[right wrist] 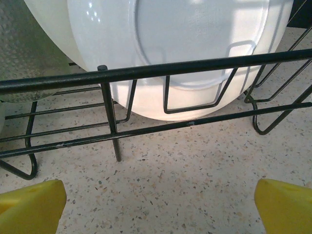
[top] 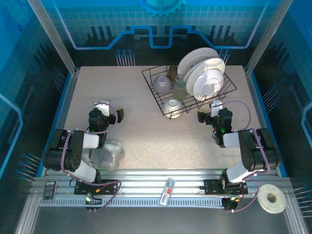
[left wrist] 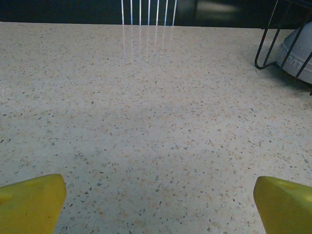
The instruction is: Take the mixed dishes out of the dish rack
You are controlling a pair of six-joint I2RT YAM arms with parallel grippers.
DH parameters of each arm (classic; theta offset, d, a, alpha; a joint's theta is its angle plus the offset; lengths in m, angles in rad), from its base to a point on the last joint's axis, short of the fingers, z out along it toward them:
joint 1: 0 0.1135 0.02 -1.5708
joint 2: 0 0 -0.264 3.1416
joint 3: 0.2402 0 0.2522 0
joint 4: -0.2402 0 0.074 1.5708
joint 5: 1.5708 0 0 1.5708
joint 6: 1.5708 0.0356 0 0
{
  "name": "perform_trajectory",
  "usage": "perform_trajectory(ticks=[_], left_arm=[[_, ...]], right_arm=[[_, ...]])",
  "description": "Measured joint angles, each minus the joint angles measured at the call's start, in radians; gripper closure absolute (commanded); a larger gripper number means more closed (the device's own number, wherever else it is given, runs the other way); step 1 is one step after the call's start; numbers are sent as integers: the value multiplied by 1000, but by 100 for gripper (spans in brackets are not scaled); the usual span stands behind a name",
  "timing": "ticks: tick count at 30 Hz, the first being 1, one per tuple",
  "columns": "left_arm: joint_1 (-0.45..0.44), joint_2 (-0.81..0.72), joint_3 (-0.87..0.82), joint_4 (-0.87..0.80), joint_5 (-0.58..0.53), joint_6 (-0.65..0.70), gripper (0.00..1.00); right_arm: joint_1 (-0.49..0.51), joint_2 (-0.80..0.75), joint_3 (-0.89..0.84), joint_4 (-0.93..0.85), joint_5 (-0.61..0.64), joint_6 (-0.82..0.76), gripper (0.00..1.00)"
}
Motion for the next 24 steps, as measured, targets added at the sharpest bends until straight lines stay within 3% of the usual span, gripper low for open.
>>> perform_trajectory(ticks=[17, 24], left_arm=[[0, 0, 0, -1, -2, -1, 1], [0, 0, 0, -5, -54, -8, 1]], right_arm=[[0, 0, 0, 0, 0, 0, 0], [0, 0, 0, 0, 0, 0, 0]])
